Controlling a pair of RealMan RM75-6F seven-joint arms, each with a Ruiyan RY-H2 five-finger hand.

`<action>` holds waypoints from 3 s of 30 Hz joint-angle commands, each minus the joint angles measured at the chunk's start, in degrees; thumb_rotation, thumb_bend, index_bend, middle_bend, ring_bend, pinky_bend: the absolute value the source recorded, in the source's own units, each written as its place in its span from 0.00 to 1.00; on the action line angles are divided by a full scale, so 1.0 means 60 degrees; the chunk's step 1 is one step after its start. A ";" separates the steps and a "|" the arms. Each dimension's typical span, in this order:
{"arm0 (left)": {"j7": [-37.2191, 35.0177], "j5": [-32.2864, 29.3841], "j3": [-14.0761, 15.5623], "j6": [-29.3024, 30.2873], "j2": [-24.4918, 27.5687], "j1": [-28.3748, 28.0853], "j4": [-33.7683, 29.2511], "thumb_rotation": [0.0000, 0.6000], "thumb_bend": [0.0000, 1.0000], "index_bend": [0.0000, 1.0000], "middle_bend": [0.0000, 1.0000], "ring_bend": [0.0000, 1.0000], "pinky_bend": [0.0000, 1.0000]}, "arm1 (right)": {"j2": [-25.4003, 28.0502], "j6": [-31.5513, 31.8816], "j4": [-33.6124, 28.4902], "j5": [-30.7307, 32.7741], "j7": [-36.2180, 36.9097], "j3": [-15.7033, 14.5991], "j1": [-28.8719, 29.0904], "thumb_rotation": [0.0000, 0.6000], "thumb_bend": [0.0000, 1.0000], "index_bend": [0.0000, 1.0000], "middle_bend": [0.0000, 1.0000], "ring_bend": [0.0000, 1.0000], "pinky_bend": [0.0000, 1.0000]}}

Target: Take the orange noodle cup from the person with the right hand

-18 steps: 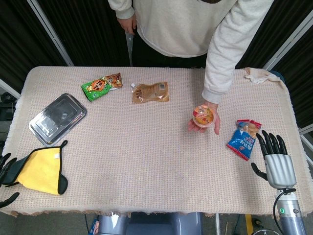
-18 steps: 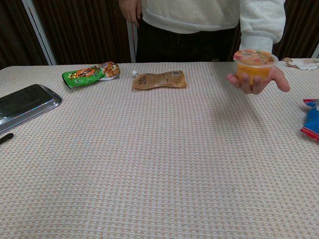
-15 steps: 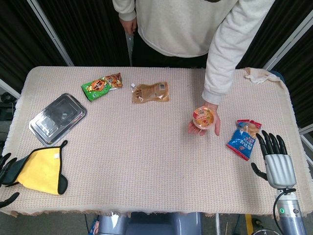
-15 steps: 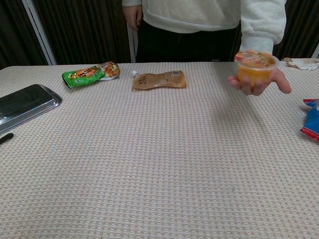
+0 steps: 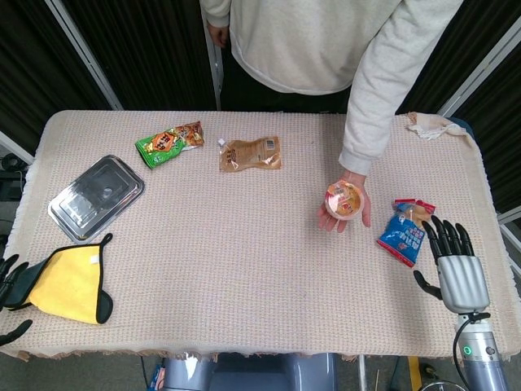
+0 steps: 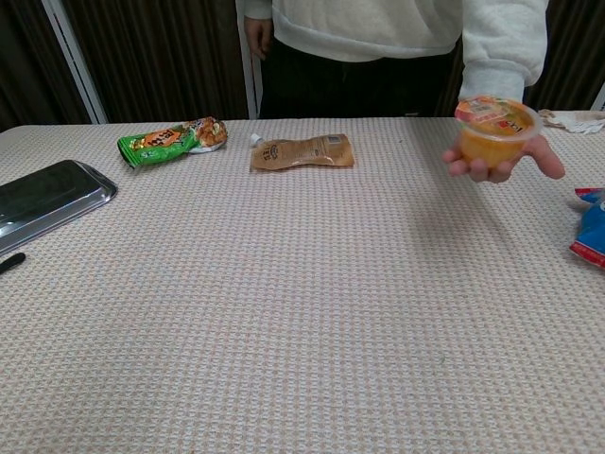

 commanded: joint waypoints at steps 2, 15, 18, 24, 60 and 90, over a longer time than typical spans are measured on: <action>-0.0006 0.0000 -0.0002 -0.0021 0.0001 -0.0015 0.0008 1.00 0.21 0.00 0.00 0.00 0.00 | 0.0823 -0.1103 -0.1830 0.0843 -0.0200 0.0343 0.0485 1.00 0.13 0.00 0.00 0.00 0.00; -0.0159 0.0051 0.0029 0.0008 0.0028 -0.0019 0.0029 1.00 0.21 0.00 0.00 0.00 0.00 | 0.1872 -0.3952 -0.4684 0.6605 -0.2667 0.2611 0.3860 1.00 0.12 0.00 0.00 0.00 0.00; -0.0142 0.0062 0.0036 -0.0011 0.0035 -0.0029 0.0036 1.00 0.21 0.00 0.00 0.00 0.00 | 0.1654 -0.4033 -0.4522 0.7497 -0.3253 0.2735 0.4562 1.00 0.12 0.01 0.00 0.00 0.00; -0.0198 0.0033 0.0052 -0.0076 0.0070 -0.0047 -0.0005 1.00 0.21 0.00 0.00 0.00 0.00 | 0.1022 -0.3733 -0.4027 0.9117 -0.4422 0.2582 0.5829 1.00 0.12 0.04 0.00 0.00 0.00; -0.0367 0.0034 0.0087 -0.0133 0.0133 -0.0082 -0.0067 1.00 0.21 0.00 0.00 0.00 0.00 | -0.0492 -0.2286 -0.2410 0.9311 -0.4092 0.1476 0.6689 1.00 0.22 0.66 0.58 0.50 0.52; -0.0112 0.0022 0.0053 -0.0060 0.0067 -0.0040 -0.0061 1.00 0.21 0.00 0.00 0.00 0.00 | 0.1470 -0.1238 -0.3734 0.6279 -0.1656 -0.0431 0.3270 1.00 0.22 0.68 0.59 0.51 0.53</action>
